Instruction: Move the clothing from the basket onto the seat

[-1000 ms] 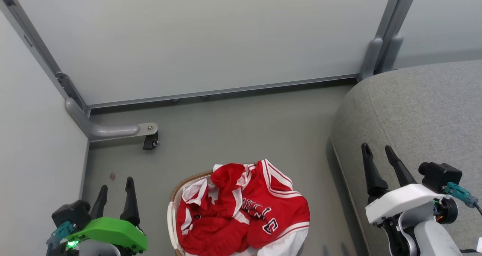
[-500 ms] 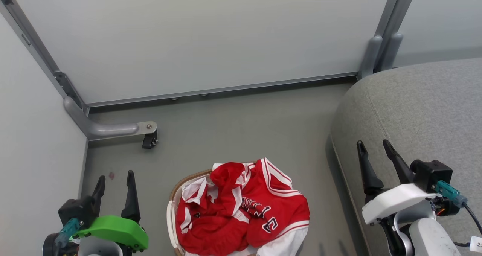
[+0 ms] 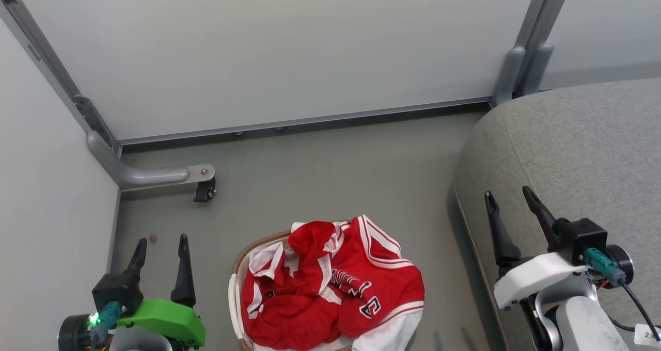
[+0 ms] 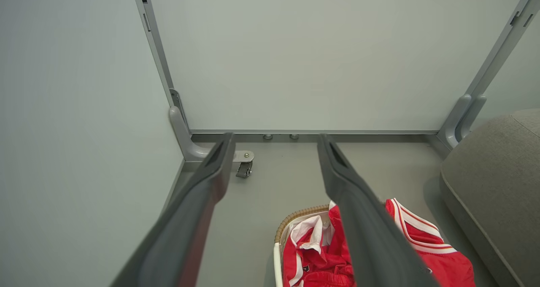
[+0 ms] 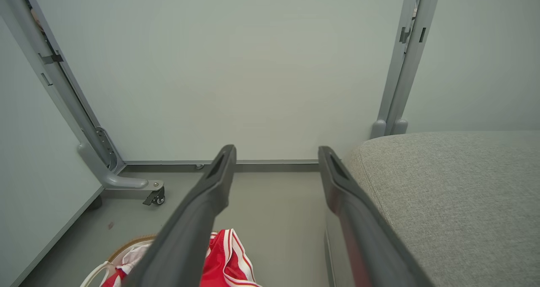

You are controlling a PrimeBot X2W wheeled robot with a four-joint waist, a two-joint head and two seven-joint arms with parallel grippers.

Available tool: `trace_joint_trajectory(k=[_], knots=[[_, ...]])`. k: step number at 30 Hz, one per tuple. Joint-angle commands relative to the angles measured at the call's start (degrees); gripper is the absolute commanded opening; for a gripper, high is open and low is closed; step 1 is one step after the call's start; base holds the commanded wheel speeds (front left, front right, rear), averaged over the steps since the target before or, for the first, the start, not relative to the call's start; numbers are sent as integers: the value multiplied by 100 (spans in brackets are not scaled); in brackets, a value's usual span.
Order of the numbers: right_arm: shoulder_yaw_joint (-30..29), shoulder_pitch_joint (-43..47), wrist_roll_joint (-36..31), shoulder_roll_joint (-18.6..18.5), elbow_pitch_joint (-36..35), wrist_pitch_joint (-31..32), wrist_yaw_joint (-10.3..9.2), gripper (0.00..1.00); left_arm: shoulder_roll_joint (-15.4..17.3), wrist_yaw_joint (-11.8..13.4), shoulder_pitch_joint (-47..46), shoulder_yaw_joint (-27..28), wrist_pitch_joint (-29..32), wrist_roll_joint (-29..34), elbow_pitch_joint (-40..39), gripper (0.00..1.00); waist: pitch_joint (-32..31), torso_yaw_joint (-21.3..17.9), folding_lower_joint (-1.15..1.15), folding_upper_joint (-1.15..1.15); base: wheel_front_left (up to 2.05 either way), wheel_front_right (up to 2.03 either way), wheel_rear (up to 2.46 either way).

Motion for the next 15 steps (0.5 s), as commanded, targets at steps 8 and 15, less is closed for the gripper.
trace_joint_trajectory(k=[8,15], knots=[[83,-52,-302,-19,79,-148,1,100,-137,-212,124,73,-136,371,198,100,20,-20,0,0,0,0,0],[200,-223,-445,-21,33,-222,1,100,-211,-412,-126,20,-206,590,322,100,330,-49,0,0,0,0,0]])
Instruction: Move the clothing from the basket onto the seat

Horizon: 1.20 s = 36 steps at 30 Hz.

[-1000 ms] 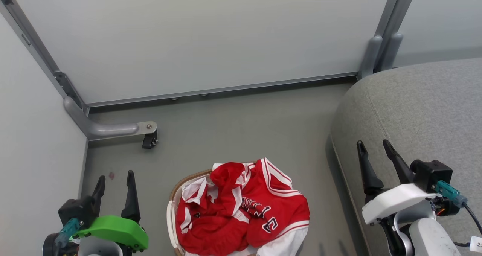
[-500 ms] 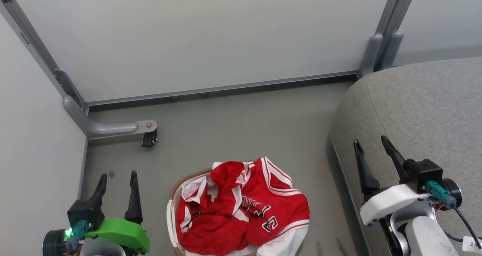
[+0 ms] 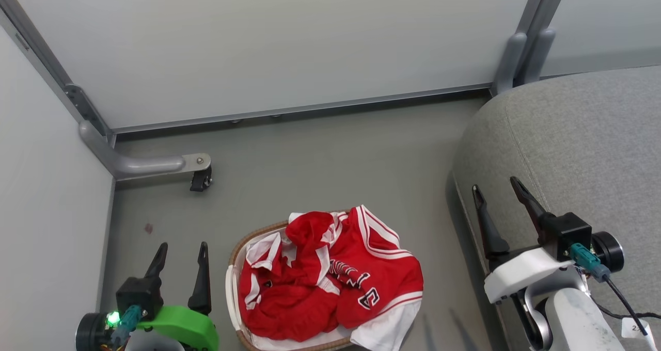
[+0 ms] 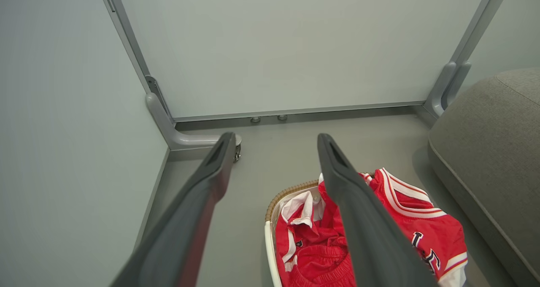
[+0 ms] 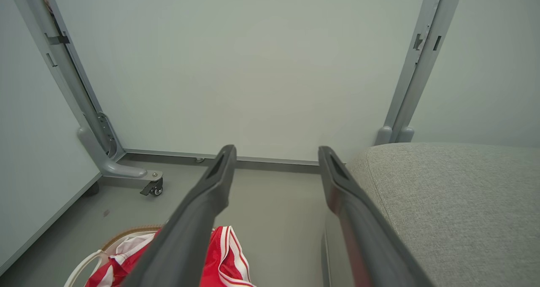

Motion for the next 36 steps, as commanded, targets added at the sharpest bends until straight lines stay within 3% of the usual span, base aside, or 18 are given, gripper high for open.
trace_joint_trajectory(k=[1,12,36], knots=[[27,-114,-131,-24,-57,-55,0,100,-21,-42,-191,-23,-50,129,16,100,206,-21,0,0,0,0,0],[5,-540,-394,-24,-202,-173,-1,100,-75,-146,-934,-289,-160,300,361,100,1211,-64,0,0,0,0,0],[-190,-1716,-223,-24,-1342,-168,-1,100,492,-150,-3101,-2144,-155,-1000,1244,100,3786,-377,0,0,0,0,0]])
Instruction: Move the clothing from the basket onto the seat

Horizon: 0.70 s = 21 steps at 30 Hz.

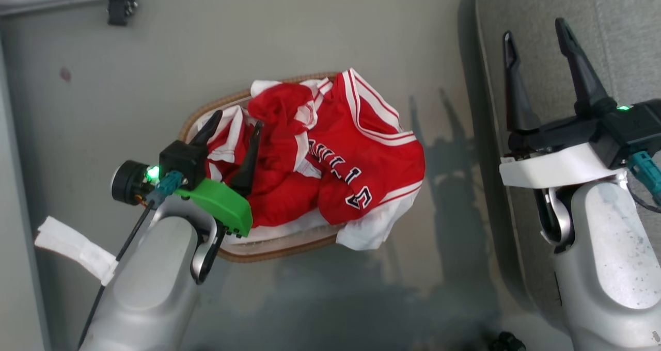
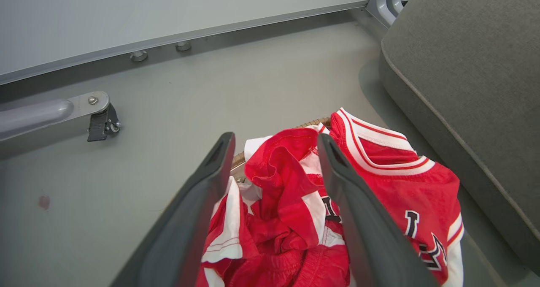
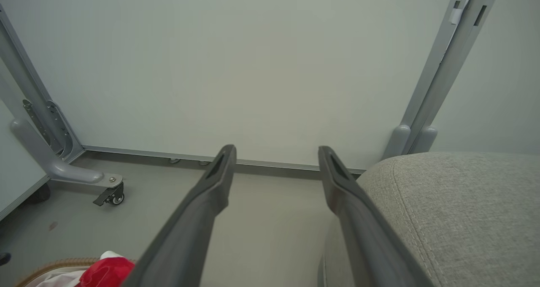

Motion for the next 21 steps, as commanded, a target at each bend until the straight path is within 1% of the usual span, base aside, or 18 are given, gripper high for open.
trace_joint_trajectory(k=[1,7,9,10,21], knots=[[-7,-106,23,-22,-70,-13,-2,100,85,-11,-208,-79,-5,-67,53,100,668,-170,-1,0,0,0,0],[-18,-247,37,-19,-253,-13,-2,100,270,-11,-606,-706,-5,-307,265,100,1147,-234,-1,0,0,0,0],[2,-264,56,-21,-286,-13,-2,100,325,-12,-707,-901,-6,-384,400,100,1267,-257,-1,0,0,0,0],[21,-263,51,-20,-311,-13,-2,100,349,-11,-819,-1098,-5,-468,580,100,1385,-266,-1,0,0,0,0],[80,-326,84,-20,-432,-13,-2,100,539,-12,-1364,-2281,-5,-928,1187,100,1934,-380,-1,0,0,0,0]])
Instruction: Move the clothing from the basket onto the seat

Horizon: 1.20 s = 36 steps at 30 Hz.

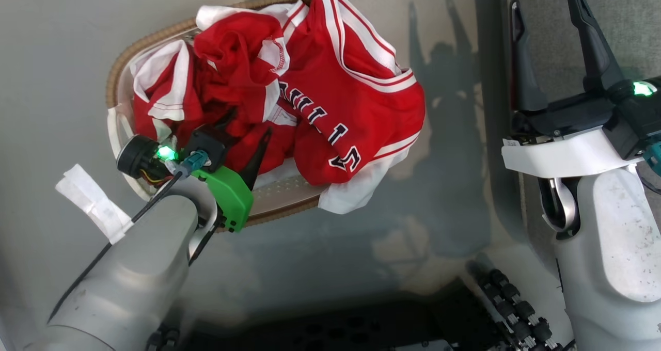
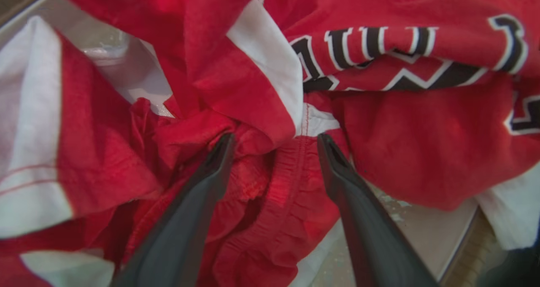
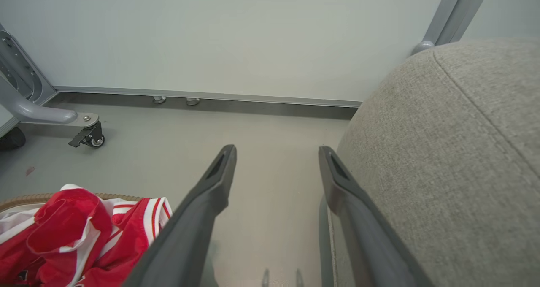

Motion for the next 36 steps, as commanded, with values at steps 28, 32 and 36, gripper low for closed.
trace_joint_trajectory(k=[28,32,36], knots=[[184,-129,358,-24,70,-14,-6,100,226,-11,-377,-83,-6,-279,385,0,9,-371,0,0,0,0,0],[238,-54,374,-19,222,-14,-5,100,198,-11,-29,156,-6,-220,291,0,-469,-370,0,0,0,0,0],[301,70,370,-20,385,-14,-5,100,175,-11,319,368,-5,-110,185,0,-986,-343,0,0,0,0,0]])
